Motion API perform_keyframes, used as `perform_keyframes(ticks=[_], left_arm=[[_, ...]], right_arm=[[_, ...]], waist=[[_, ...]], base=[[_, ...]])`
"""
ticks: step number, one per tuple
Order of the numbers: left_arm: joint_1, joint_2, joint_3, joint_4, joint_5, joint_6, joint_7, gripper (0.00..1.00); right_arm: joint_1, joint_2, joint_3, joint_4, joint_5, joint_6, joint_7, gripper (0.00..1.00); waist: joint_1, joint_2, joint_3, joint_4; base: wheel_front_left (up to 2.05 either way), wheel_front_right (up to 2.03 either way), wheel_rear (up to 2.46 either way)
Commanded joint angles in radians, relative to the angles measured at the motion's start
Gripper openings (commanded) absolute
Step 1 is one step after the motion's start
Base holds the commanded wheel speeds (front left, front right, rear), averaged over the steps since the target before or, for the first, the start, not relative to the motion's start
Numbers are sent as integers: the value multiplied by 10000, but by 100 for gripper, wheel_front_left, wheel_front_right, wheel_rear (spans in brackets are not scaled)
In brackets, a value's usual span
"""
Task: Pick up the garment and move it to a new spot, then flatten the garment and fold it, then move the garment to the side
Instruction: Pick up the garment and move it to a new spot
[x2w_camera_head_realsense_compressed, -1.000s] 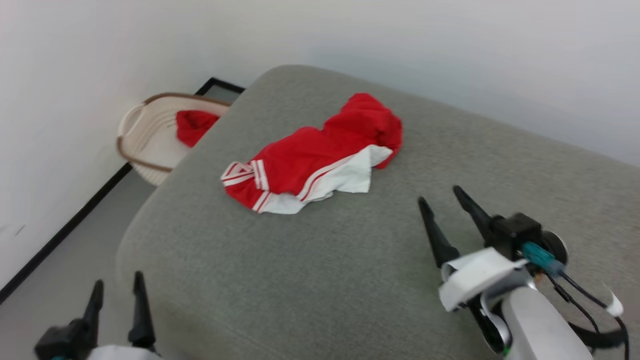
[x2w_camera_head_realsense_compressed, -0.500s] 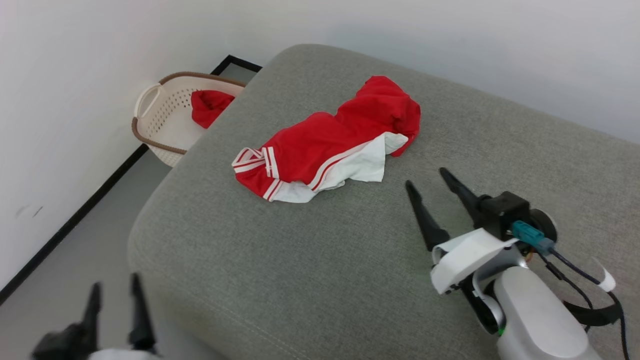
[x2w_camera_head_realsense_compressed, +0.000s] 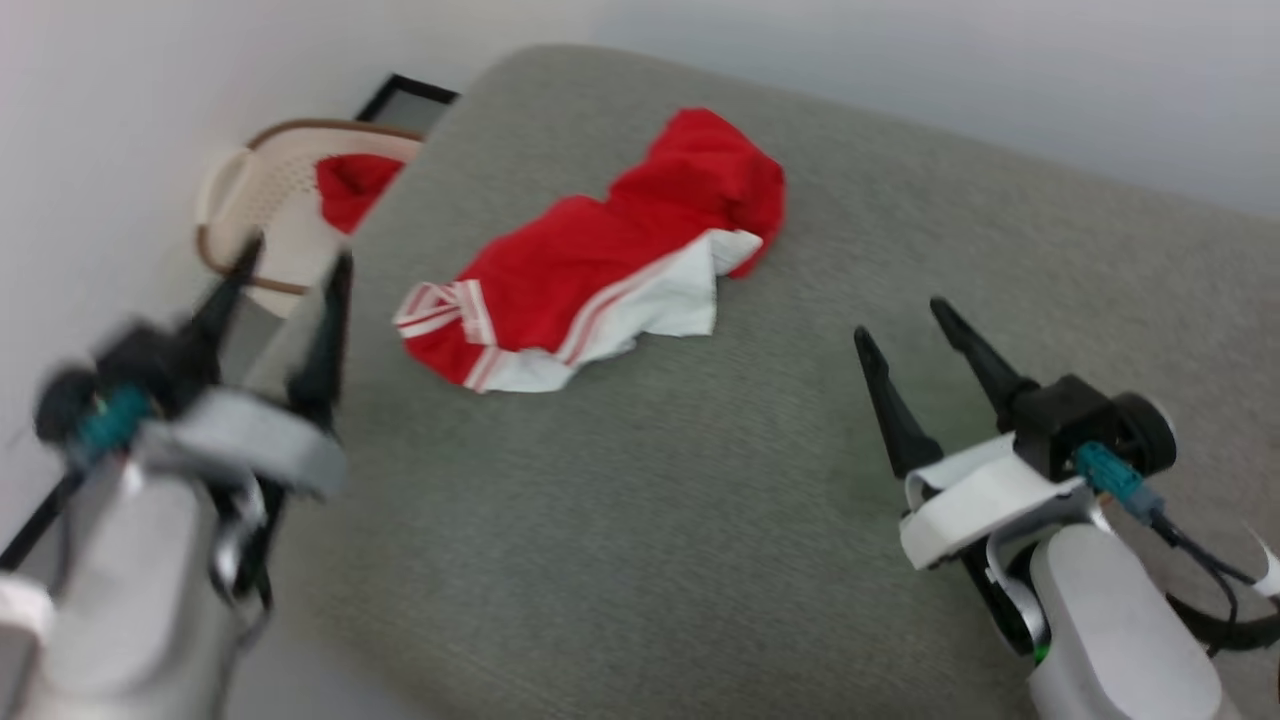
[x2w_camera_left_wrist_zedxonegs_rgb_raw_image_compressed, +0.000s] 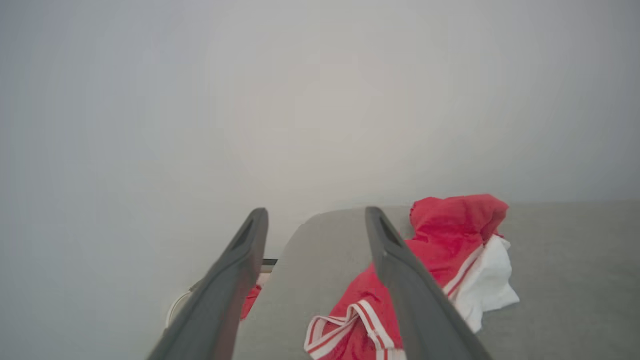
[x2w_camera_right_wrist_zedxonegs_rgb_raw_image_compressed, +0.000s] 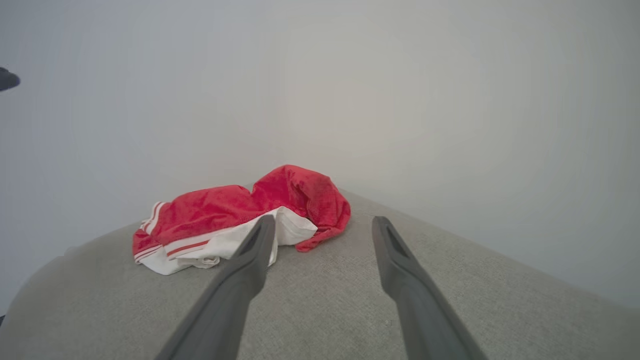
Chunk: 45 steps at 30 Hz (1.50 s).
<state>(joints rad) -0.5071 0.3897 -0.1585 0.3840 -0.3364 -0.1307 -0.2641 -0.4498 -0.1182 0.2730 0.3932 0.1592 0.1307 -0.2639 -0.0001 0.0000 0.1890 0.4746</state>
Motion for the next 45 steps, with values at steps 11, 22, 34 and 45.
perform_keyframes(ticks=[11, 22, 34, 45], left_arm=[[-3637, 2310, -3998, 2854, -3416, 9, 1702, 100], [-4408, 3816, -6953, 2967, -7603, 10, 4901, 100], [-4582, 3671, -8508, 3129, -9034, 9, 5479, 100], [-5108, 3785, -8941, 3288, -9826, -26, 4039, 0]], right_arm=[[-620, 419, 0, -905, -452, 1, -7, 100], [-493, 601, -39, -1472, -688, 1, -7, 100], [-733, 641, 11, -1829, -941, 1, 75, 100], [-516, 662, -21, -1610, -695, 1, 66, 100]], waist=[[1, 0, 2322, -3089], [1, 0, 2870, -4134], [1, 0, 3300, -4309], [1, 0, 2694, -4154]], base=[[0, 0, 0], [0, 0, 0], [0, 0, 0], [0, 0, 0]])
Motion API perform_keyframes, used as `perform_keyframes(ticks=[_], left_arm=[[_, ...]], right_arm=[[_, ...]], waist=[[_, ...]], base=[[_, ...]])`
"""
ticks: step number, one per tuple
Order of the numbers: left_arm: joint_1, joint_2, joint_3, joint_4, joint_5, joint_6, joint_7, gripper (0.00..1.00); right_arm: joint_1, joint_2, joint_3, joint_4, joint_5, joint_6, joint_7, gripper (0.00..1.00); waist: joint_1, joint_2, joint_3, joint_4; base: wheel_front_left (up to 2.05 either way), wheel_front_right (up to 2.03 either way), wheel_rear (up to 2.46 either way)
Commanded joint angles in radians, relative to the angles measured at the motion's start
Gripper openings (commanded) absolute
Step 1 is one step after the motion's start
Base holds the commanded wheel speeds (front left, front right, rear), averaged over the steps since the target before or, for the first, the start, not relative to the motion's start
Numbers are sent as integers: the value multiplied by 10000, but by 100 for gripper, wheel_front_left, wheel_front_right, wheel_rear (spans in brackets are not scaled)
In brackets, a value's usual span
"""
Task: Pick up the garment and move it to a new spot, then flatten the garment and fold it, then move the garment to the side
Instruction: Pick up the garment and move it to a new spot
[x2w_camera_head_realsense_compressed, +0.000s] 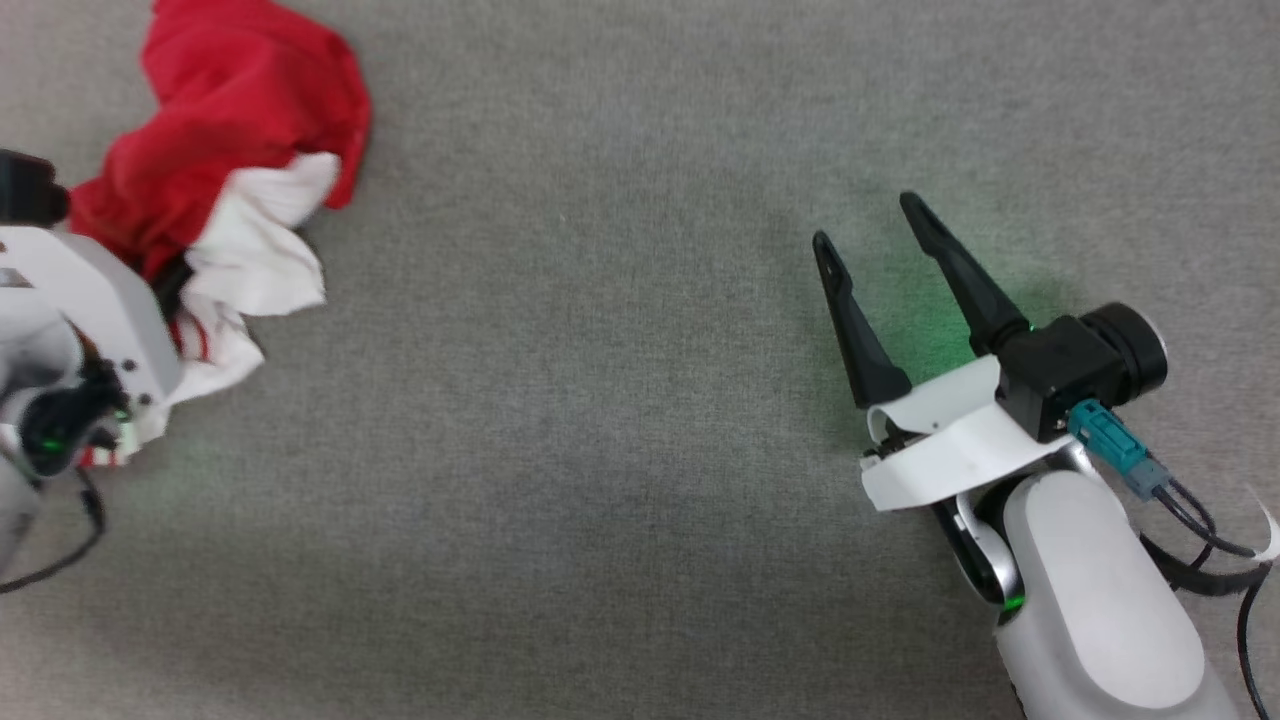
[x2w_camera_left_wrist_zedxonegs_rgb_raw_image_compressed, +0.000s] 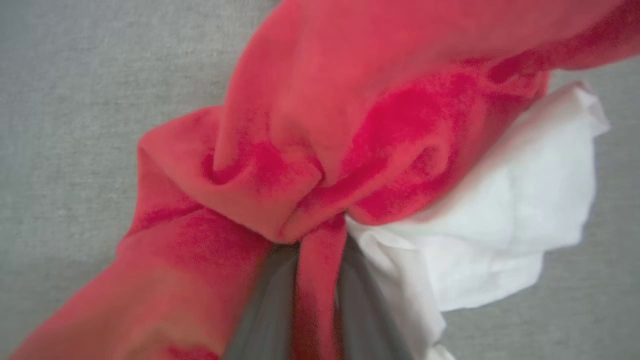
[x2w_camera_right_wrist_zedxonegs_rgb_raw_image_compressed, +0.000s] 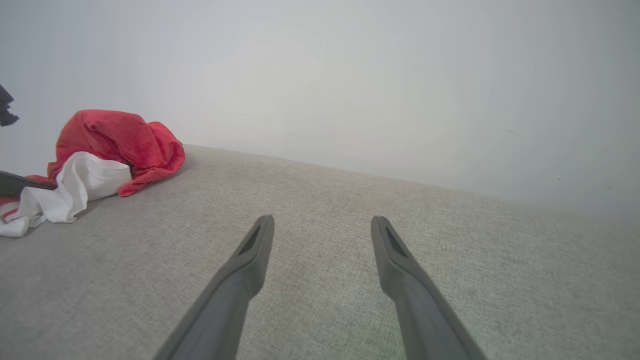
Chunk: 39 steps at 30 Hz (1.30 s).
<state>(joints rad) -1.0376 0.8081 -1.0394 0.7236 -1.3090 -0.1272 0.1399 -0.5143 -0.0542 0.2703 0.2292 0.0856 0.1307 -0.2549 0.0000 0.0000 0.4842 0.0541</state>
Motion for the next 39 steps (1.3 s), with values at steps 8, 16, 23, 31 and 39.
perform_keyframes(ticks=[8, 16, 23, 31, 39], left_arm=[[-102, -115, 77, -1012, -854, -35, -1191, 0], [-615, 144, -43, -3197, -1313, -33, -1300, 0], [-1304, 29, -213, -4965, -1491, -33, -738, 0], [-2268, -985, -264, -6164, -1862, -33, -318, 0], [-2582, -1639, -247, -5325, -2071, -33, -404, 0]], right_arm=[[642, 34, -403, 223, 535, 1, -101, 100], [1256, 36, -749, -123, 1074, 1, -113, 100], [1669, 40, -1047, -566, 1542, 1, -115, 100], [1791, 41, -1266, -1066, 2096, 1, -115, 100], [1757, 44, -1446, -1487, 2686, 1, -114, 100]], waist=[[0, 0, -1254, 110], [0, 0, -1754, -312], [0, 0, -1750, -1034], [0, 0, -1225, -2063], [0, 0, -630, -3083]], base=[[0, 0, 0], [0, 0, 0], [0, 0, 0], [0, 0, 0], [0, 0, 0]])
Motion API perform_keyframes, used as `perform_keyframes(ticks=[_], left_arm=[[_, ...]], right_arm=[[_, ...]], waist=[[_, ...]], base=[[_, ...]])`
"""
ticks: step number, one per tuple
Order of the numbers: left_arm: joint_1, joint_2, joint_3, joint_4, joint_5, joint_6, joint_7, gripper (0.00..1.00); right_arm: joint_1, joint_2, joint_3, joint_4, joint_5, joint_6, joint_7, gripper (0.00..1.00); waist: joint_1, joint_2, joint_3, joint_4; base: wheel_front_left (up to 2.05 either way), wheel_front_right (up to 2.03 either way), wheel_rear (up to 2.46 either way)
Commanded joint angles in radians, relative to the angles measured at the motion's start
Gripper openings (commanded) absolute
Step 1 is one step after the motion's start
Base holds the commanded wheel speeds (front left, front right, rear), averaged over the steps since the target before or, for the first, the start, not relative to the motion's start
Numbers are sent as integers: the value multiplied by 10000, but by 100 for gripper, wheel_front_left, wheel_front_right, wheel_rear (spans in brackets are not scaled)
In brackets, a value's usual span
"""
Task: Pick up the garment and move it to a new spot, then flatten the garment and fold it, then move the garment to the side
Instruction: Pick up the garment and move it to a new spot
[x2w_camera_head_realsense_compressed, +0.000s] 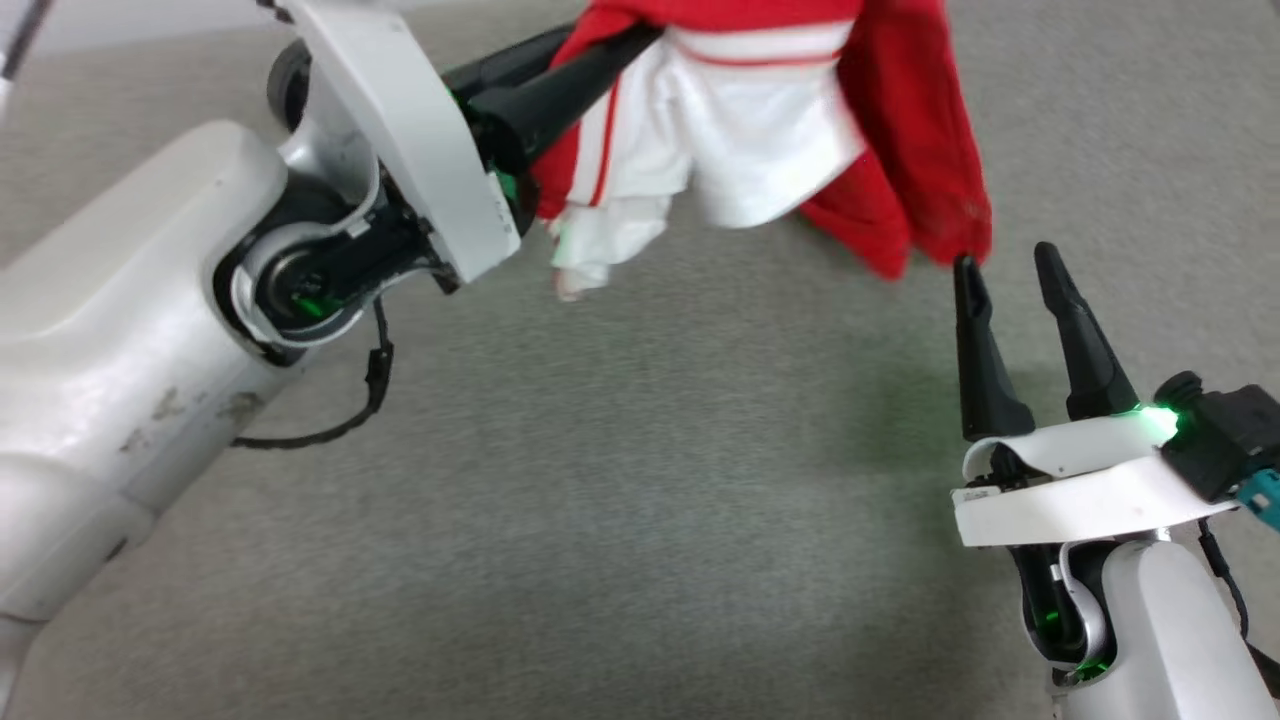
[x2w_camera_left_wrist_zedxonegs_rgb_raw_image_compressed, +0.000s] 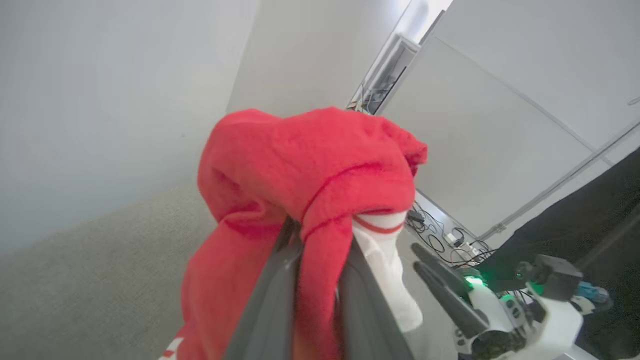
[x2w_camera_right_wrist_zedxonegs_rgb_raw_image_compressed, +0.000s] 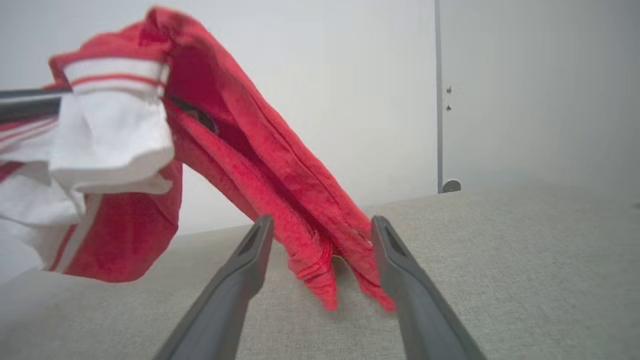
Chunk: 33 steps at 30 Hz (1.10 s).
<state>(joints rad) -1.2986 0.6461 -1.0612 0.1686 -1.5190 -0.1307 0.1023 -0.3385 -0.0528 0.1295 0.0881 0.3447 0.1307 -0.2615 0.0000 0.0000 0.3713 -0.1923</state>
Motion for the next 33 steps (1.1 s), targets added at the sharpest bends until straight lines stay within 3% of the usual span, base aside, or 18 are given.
perform_keyframes(ticks=[1, 9, 17, 24, 30, 31, 33], left_arm=[[115, -74, -86, 508, -37, 1, 0, 0], [454, -261, -874, 2939, 221, 1, 543, 0], [438, -237, -1804, 4329, 786, 19, 1735, 0], [969, 69, -2385, 4419, 2285, 79, 3113, 0], [1167, -1, -2447, 4161, 2611, 70, 2880, 0], [1134, -63, -2440, 4097, 2608, 63, 2726, 24], [1012, -185, -2390, 3963, 2656, 41, 2337, 86]], right_arm=[[3, 34, -50, -127, 151, 1, -49, 100], [-2, 30, -12, -405, 567, 1, -49, 100], [-132, 30, 104, -580, 892, 1, -50, 100], [-205, 30, 261, -653, 1098, 1, -39, 100], [-93, 30, 220, -596, 874, 1, -39, 100], [-77, 29, 214, -557, 790, 1, -39, 100], [-69, 29, 203, -473, 560, 1, -37, 100]], waist=[[0, 0, 562, -723], [0, 0, 1003, -1386], [0, 0, 1404, -1688], [0, 0, 1622, -1916], [0, 0, 1485, -1847], [0, 0, 1410, -1783], [0, 0, 1228, -1602]], base=[[0, 0, 0], [0, 0, 0], [0, 0, 0], [0, 0, 0], [0, 0, 0], [0, 0, 0], [0, 0, 0]])
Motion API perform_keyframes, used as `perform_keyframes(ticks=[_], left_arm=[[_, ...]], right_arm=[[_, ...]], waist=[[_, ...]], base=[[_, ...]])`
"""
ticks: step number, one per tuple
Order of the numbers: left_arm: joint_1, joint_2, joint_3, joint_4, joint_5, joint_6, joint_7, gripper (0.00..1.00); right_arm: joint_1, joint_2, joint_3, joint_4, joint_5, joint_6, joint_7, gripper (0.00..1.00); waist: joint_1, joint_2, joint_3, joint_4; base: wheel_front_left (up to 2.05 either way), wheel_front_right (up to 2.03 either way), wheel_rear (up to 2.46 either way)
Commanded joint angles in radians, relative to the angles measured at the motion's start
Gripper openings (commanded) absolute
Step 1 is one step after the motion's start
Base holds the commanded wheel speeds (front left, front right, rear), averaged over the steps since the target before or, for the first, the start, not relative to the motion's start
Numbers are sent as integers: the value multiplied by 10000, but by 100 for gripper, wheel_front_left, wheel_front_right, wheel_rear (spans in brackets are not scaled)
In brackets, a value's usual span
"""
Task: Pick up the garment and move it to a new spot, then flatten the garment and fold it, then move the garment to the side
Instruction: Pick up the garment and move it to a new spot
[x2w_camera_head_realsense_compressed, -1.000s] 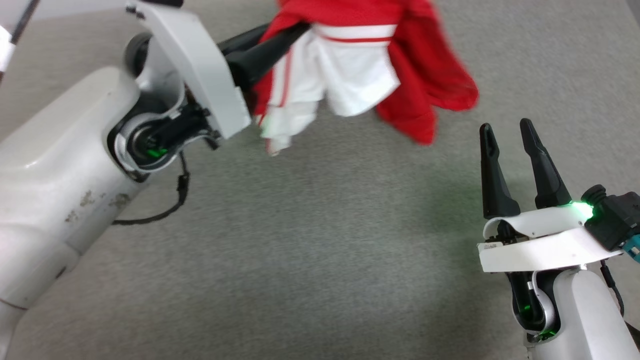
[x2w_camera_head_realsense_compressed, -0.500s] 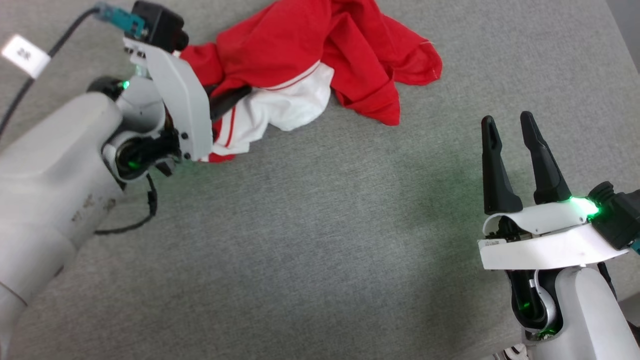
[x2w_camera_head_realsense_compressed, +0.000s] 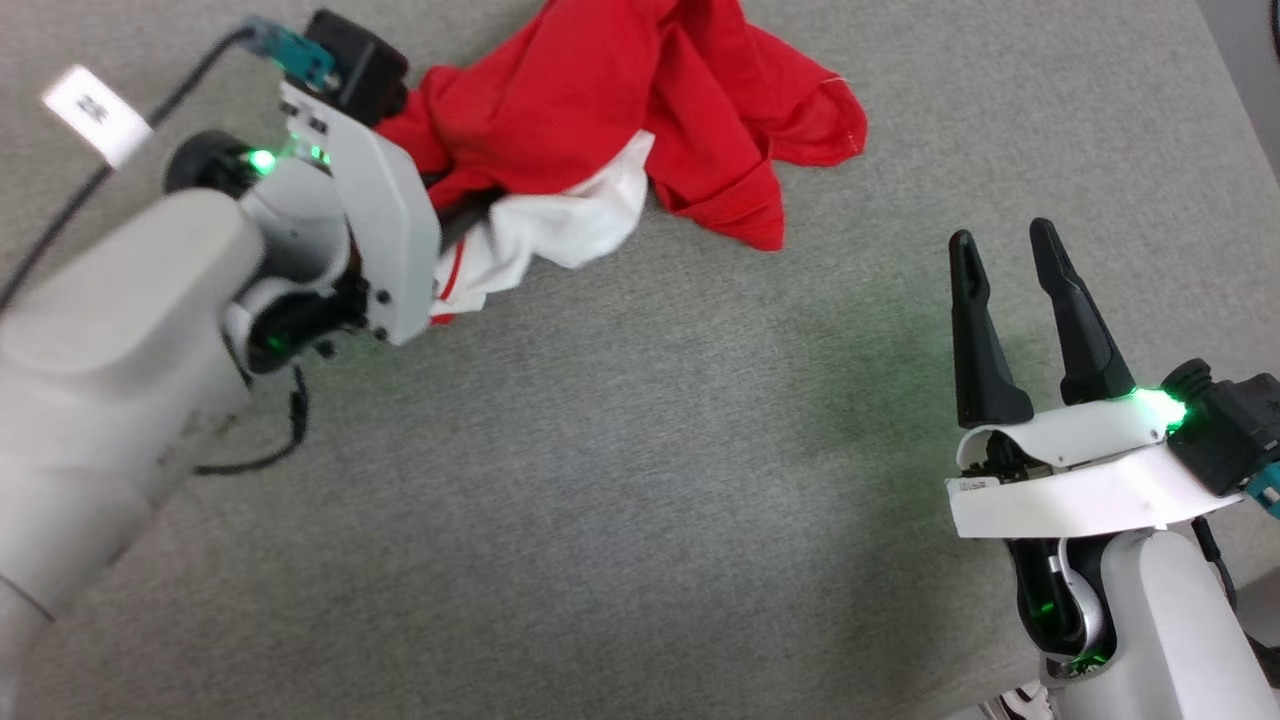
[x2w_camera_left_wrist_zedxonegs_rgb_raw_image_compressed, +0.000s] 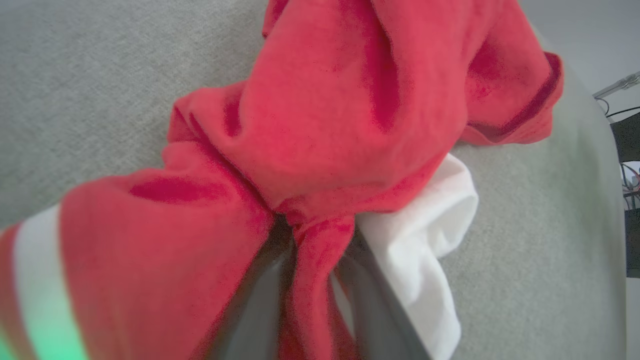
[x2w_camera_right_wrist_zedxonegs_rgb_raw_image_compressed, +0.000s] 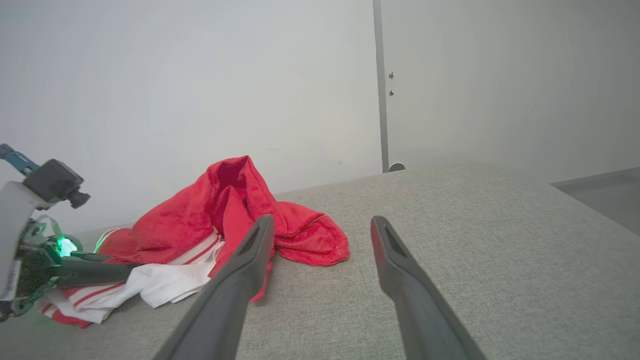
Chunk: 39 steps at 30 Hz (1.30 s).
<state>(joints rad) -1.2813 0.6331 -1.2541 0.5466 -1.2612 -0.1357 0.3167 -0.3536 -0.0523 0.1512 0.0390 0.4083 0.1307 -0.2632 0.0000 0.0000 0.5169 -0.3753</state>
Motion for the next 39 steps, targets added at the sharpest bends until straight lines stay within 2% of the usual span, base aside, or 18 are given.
perform_keyframes(ticks=[1, 9, 16, 19, 23, 28, 32, 39], left_arm=[[789, -143, -434, 123, 1, 82, -60, 100], [644, -492, 73, -438, -853, 60, -2637, 100], [1765, -189, 411, -953, -1540, 60, -4896, 100], [2584, -129, 494, -905, -1739, 60, -5516, 100], [3891, -137, 1097, -751, -2143, 60, -5802, 100], [5931, -253, 3277, -857, -1680, 60, -5801, 100], [7541, -396, 5166, -1019, -598, 60, -5805, 100], [10077, -772, 8002, -1494, 1390, 60, -5807, 100]], right_arm=[[95, 21, -39, 70, -195, 1, -20, 100], [208, 17, -173, 553, -1248, 1, -16, 100], [509, 12, -430, 1182, -2074, 1, -14, 100], [618, 11, -674, 1424, -2291, 1, -16, 100], [893, -33, -1004, 1653, -2445, 1, -14, 100], [1257, -140, -1342, 1715, -2468, 1, -16, 100], [1610, -189, -1597, 1745, -2385, 1, -16, 100], [2221, -346, -1967, 1803, -2312, 1, -16, 100]], waist=[[0, 0, -342, 353], [0, 0, -1507, 1634], [0, 0, -2423, 2817], [0, 0, -2688, 3330], [0, 0, -2982, 3985], [0, 0, -3286, 4562], [0, 0, -3511, 4851], [0, 0, -3789, 4946]], base=[[0, 0, 0], [0, 0, 0], [0, 0, 0], [0, 0, 0], [0, 0, 0], [0, 0, 0], [0, 0, 0], [0, 0, 0]])
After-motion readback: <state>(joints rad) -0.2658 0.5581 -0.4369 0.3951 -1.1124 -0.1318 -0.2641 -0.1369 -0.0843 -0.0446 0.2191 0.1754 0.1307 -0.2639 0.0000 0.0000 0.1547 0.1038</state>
